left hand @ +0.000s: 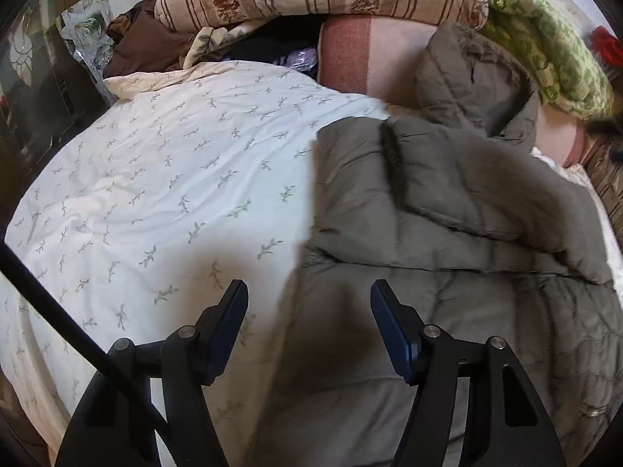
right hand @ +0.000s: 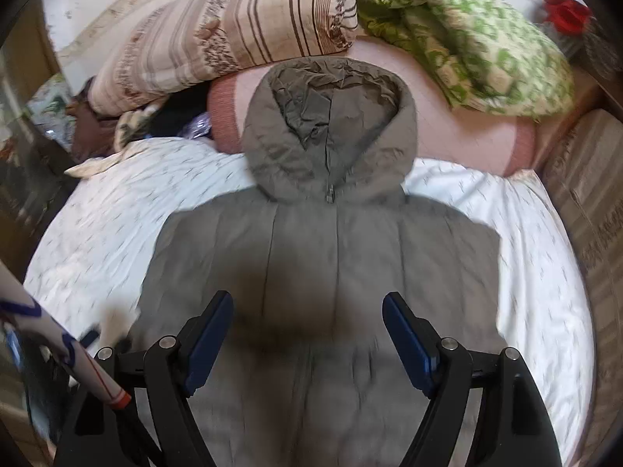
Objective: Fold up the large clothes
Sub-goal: 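Grasp the hood end of the jacket with the right gripper and lift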
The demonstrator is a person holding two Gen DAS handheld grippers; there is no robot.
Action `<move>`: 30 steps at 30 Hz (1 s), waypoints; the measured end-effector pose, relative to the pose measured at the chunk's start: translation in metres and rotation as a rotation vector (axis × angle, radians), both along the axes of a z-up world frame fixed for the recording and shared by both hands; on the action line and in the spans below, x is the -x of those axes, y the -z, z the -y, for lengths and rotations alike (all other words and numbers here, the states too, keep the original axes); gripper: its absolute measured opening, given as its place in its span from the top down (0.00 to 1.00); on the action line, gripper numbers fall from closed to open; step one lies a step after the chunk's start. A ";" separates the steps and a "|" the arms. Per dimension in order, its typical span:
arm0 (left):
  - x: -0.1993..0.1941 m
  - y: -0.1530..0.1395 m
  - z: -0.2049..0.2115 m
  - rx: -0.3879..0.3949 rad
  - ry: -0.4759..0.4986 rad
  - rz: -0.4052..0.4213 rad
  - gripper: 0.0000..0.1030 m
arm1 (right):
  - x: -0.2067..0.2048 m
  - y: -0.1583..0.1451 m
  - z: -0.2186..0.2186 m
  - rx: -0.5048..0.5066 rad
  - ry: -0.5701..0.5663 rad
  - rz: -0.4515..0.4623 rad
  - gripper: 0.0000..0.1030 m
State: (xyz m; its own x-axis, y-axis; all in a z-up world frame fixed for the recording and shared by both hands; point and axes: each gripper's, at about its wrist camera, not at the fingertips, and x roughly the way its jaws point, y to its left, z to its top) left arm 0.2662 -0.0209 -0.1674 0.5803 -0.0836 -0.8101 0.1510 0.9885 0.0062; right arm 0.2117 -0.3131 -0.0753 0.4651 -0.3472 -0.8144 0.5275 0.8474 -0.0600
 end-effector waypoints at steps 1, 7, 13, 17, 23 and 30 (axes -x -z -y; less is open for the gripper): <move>-0.003 0.002 -0.002 -0.007 -0.006 0.000 0.37 | -0.016 0.001 0.005 0.005 0.009 -0.006 0.19; -0.024 0.015 -0.012 0.024 -0.031 -0.045 0.37 | -0.126 -0.006 0.050 -0.003 0.091 0.039 0.19; -0.037 0.028 -0.013 0.060 -0.027 -0.103 0.37 | -0.214 -0.014 0.092 -0.058 0.184 0.115 0.14; -0.039 0.032 -0.014 0.072 -0.017 -0.122 0.37 | -0.259 -0.004 0.110 -0.037 0.228 0.105 0.14; -0.042 0.034 -0.017 0.095 -0.024 -0.141 0.37 | -0.273 0.015 0.126 -0.057 0.251 0.068 0.51; -0.037 0.026 -0.019 0.121 -0.019 -0.144 0.37 | -0.228 -0.028 0.068 -0.001 0.127 0.072 0.92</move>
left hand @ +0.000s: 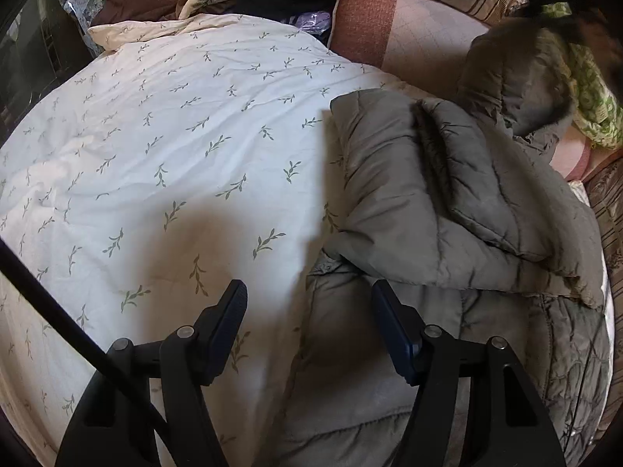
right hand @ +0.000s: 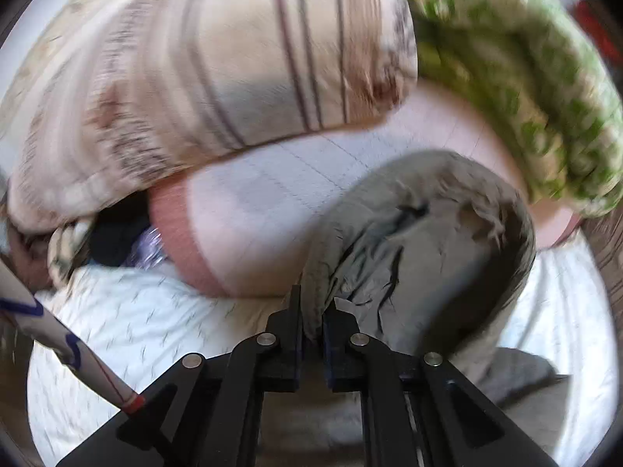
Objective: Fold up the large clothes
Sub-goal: 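Grasp the hood end of the jacket with the right gripper and lift, then fold the held hood end down onto the hem with the right gripper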
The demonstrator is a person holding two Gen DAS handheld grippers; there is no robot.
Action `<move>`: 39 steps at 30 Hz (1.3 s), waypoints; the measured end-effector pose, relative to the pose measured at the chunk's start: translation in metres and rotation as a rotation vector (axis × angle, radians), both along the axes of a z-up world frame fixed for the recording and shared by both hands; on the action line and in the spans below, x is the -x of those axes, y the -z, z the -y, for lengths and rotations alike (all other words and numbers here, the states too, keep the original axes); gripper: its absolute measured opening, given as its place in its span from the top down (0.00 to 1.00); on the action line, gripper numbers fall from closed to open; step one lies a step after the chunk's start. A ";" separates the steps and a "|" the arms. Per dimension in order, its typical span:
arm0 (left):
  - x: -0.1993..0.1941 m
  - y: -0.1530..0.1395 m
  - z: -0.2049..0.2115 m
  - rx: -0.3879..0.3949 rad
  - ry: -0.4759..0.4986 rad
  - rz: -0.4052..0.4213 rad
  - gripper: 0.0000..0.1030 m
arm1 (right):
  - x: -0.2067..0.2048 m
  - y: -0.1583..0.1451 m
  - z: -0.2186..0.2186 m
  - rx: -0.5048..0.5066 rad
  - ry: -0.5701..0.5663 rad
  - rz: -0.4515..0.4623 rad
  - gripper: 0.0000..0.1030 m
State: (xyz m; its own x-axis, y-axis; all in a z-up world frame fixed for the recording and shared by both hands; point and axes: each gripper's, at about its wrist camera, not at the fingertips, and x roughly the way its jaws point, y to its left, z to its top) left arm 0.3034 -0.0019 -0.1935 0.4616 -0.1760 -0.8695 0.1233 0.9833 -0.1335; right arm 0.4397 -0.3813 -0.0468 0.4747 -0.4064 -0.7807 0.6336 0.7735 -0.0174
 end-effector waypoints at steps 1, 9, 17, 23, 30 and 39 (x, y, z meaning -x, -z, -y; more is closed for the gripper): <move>0.002 -0.002 -0.001 0.000 -0.002 0.005 0.37 | 0.012 -0.010 -0.015 0.016 -0.027 0.003 0.92; 0.010 -0.017 -0.027 0.041 -0.062 0.029 0.37 | 0.150 -0.026 -0.138 -0.003 -0.211 0.018 0.93; 0.009 -0.021 -0.059 0.066 -0.160 0.034 0.37 | 0.197 0.110 -0.159 -0.163 -0.139 -0.111 0.93; 0.008 -0.022 -0.060 0.061 -0.166 0.036 0.37 | 0.186 0.156 -0.133 -0.227 -0.034 -0.121 0.93; 0.011 -0.021 -0.060 0.069 -0.160 0.028 0.37 | 0.231 0.100 -0.170 -0.137 -0.168 -0.089 0.29; 0.015 -0.023 -0.057 0.039 -0.157 0.046 0.36 | 0.232 0.034 -0.145 0.196 -0.098 -0.096 0.29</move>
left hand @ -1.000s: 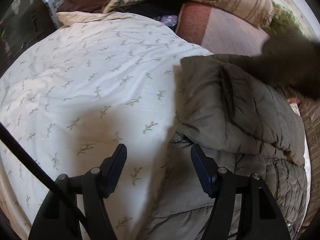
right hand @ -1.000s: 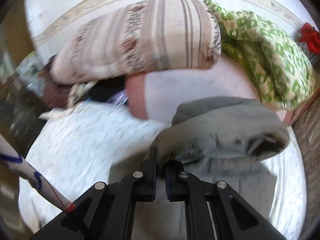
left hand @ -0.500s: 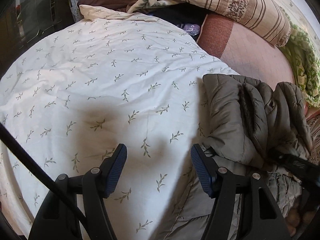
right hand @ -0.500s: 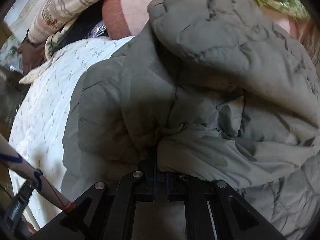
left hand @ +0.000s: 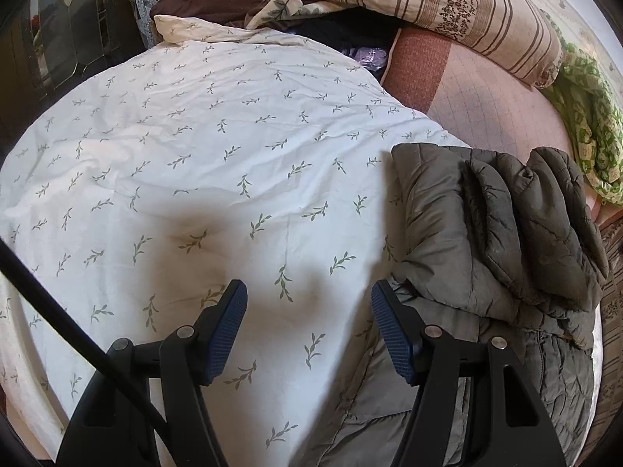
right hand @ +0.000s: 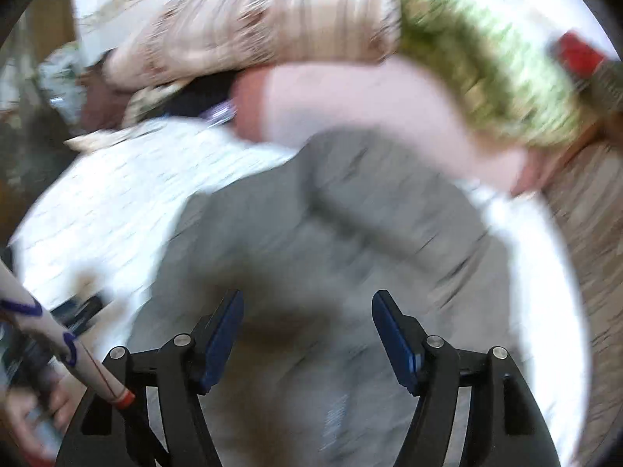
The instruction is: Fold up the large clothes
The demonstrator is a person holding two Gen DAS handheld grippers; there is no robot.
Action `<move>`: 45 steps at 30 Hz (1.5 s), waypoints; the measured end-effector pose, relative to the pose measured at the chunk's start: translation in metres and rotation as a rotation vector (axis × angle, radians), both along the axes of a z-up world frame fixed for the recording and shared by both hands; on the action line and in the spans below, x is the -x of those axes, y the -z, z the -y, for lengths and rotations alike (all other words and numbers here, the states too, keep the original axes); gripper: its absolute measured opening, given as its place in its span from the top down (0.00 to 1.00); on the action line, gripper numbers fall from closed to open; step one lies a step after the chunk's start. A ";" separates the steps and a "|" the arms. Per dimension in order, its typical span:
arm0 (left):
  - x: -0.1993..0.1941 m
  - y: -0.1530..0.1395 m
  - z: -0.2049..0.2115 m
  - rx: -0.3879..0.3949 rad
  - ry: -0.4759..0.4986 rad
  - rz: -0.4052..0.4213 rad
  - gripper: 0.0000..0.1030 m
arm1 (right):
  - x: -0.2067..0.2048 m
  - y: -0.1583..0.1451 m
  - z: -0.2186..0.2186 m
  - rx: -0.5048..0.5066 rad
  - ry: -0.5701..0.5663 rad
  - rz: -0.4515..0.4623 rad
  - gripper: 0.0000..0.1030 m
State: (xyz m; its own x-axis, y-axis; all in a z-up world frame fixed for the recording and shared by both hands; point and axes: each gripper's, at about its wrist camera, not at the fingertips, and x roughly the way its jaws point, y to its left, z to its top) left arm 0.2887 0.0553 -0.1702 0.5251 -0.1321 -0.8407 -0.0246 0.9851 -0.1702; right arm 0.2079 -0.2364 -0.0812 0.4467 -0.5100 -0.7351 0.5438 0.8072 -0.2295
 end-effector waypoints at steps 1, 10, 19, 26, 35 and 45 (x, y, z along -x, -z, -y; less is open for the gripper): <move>0.000 0.000 0.001 -0.004 0.002 -0.001 0.36 | -0.010 -0.001 0.013 0.047 0.031 0.001 0.29; -0.001 -0.001 0.010 -0.007 0.037 0.001 0.36 | -0.025 0.109 0.081 -0.223 0.185 -0.158 0.30; 0.005 0.003 0.021 -0.050 0.065 -0.003 0.36 | -0.011 0.079 0.053 -0.099 0.101 -0.101 0.30; 0.000 0.008 0.017 -0.058 0.049 -0.018 0.36 | -0.036 0.051 0.043 -0.062 0.089 -0.004 0.29; -0.022 0.012 0.014 0.079 0.086 -0.030 0.34 | -0.058 0.094 0.044 -0.168 0.054 -0.108 0.24; -0.029 0.019 0.029 0.239 0.167 -0.054 0.29 | 0.090 0.018 0.162 -0.165 0.235 0.036 0.08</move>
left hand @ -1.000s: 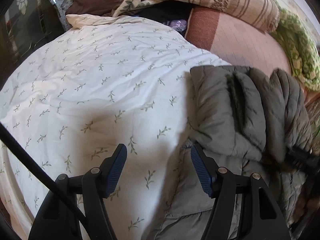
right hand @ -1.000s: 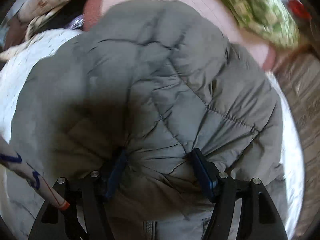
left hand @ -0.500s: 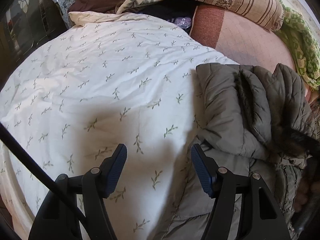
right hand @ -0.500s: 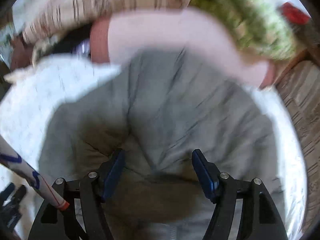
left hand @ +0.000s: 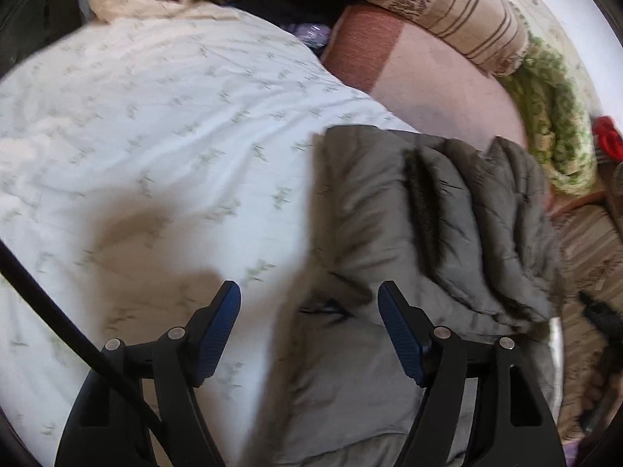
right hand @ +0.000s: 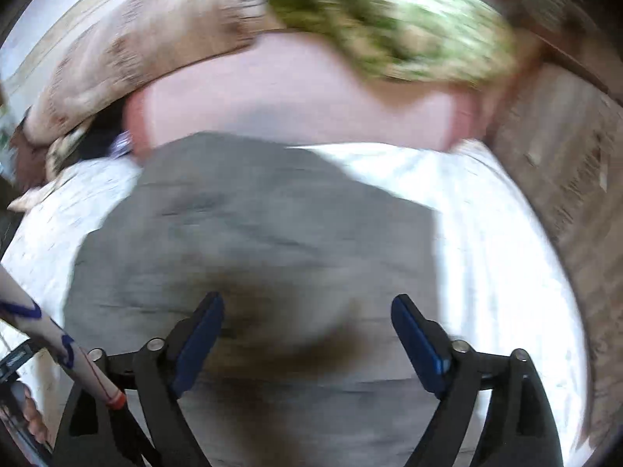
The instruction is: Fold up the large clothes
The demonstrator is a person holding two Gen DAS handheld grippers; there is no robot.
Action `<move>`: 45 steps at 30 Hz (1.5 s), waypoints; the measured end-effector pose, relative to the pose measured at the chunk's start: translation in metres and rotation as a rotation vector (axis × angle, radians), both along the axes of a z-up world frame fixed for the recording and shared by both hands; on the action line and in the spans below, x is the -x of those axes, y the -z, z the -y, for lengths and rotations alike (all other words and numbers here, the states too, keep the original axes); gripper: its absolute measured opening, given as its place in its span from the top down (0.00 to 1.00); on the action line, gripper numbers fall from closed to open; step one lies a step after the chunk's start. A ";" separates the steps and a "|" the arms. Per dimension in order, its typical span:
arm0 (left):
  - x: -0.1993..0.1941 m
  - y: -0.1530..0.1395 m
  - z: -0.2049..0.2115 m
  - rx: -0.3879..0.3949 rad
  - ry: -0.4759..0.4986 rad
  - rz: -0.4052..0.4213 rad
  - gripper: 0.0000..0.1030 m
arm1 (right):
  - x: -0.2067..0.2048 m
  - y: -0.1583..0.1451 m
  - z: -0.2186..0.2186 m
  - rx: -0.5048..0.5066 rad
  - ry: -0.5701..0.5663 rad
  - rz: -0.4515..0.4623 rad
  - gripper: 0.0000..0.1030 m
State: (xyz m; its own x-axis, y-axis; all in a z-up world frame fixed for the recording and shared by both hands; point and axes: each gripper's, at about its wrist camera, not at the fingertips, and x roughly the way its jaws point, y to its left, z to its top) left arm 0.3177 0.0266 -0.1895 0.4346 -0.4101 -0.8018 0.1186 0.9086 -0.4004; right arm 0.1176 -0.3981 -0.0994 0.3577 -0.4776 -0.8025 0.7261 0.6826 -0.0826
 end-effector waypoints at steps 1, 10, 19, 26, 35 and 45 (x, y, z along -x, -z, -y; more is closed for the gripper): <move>-0.001 0.003 0.000 0.039 0.009 -0.018 0.28 | 0.018 0.005 0.021 -0.034 0.040 0.007 0.07; -0.062 0.039 0.011 0.263 0.088 -0.139 0.20 | 0.084 0.071 0.150 -0.405 0.243 0.220 0.06; -0.083 0.026 0.054 0.209 0.149 -0.132 0.77 | 0.018 0.105 0.134 -0.506 0.061 0.236 0.27; -0.116 -0.013 0.050 0.121 0.143 -0.049 0.79 | -0.015 0.047 0.108 -0.493 -0.060 0.366 0.60; -0.117 0.009 0.036 0.048 0.067 -0.123 0.55 | -0.022 0.089 0.123 -0.459 0.119 0.237 0.25; -0.002 0.003 -0.019 -0.014 0.116 -0.091 0.40 | 0.094 0.066 0.064 -0.477 -0.033 0.112 0.22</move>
